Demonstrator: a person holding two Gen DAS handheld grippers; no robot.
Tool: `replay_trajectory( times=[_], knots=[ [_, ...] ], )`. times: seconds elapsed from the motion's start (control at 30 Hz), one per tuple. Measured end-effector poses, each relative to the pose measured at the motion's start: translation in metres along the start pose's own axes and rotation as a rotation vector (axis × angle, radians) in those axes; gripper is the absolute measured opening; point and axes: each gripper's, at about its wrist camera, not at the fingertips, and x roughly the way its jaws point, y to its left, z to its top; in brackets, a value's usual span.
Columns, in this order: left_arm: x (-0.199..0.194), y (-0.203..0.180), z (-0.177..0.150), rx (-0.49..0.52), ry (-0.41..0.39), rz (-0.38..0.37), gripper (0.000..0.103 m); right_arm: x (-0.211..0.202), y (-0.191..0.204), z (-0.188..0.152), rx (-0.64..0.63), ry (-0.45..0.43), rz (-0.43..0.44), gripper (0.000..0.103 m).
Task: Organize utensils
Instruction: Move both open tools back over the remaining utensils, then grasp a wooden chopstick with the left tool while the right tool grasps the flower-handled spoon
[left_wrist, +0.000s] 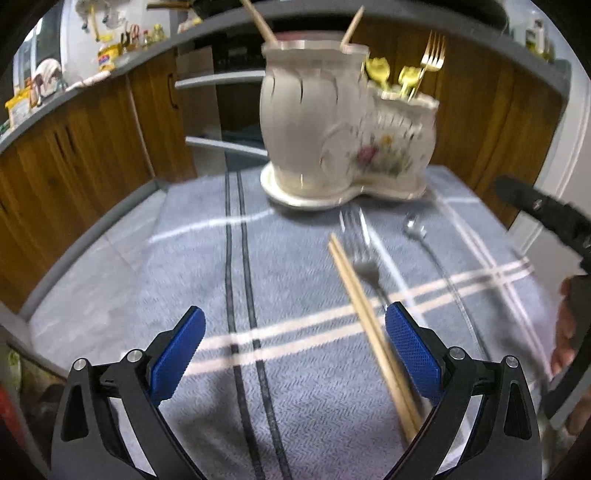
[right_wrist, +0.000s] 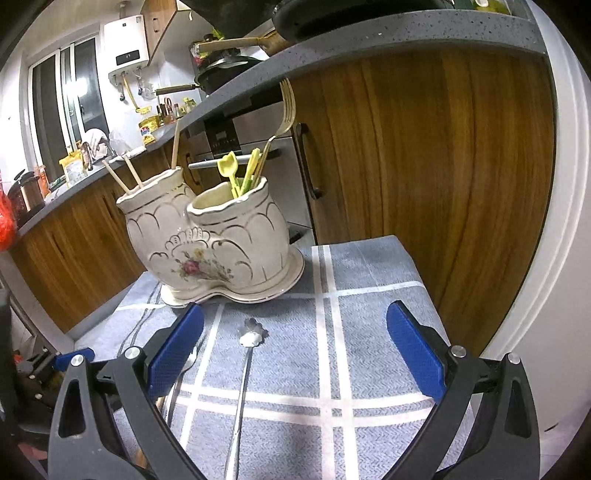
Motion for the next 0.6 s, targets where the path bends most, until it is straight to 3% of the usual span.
replay_trajectory(
  times=[0.33,0.6],
  knots=[
    [0.013,-0.007,-0.005,0.013,0.075,0.007,0.088,0.001,-0.003,0.001,-0.001,0.011,-0.003,0.098],
    [0.008,-0.016,-0.003,0.034,0.079,-0.026,0.068,0.005,-0.004,0.001,-0.007,0.022,-0.002,0.098]
  ],
)
